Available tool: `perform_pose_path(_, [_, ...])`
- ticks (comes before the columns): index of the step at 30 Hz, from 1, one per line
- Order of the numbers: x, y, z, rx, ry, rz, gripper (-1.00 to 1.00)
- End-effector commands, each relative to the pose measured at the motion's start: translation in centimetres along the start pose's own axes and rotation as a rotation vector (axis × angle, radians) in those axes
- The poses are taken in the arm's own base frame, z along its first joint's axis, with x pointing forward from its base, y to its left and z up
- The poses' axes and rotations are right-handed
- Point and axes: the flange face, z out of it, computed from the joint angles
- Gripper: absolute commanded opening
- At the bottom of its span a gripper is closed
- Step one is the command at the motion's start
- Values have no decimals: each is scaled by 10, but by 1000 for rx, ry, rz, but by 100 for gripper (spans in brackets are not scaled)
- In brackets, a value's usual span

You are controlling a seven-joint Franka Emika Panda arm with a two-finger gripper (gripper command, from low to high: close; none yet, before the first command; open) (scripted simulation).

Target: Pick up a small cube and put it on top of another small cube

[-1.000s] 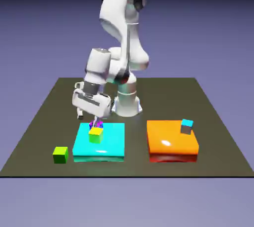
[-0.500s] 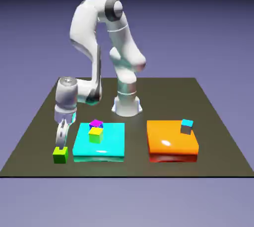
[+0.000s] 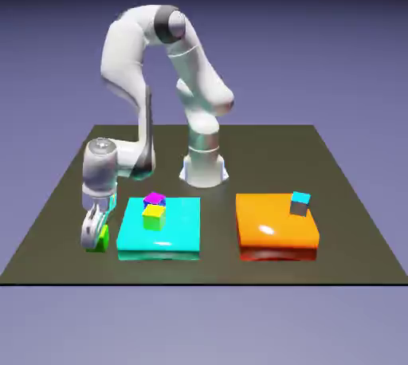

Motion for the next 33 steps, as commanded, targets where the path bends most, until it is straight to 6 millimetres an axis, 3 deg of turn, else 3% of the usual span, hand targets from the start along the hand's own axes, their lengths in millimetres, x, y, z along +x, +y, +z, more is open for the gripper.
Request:
perform_pose_path(1, [-28,9,-18,9,-15,-61,-100])
perform_pose_path(3, [-82,32,-52,26,-44,-185,-100])
perform_pose_path(6, [-153,83,-99,49,-82,-376,-100])
perform_pose_path(11, [-241,200,-163,82,-126,-705,-100])
perform_pose_path(15, [-278,310,-197,108,-144,-970,-100])
perform_pose_path(19, [-286,421,-215,136,-146,-1233,-100])
perform_pose_path(20, [-284,440,-217,141,-145,-1279,-100])
perform_pose_path(32, [-296,441,-148,141,-145,-1280,-100])
perform_pose_path(33, [-296,441,-148,141,-145,-1280,100])
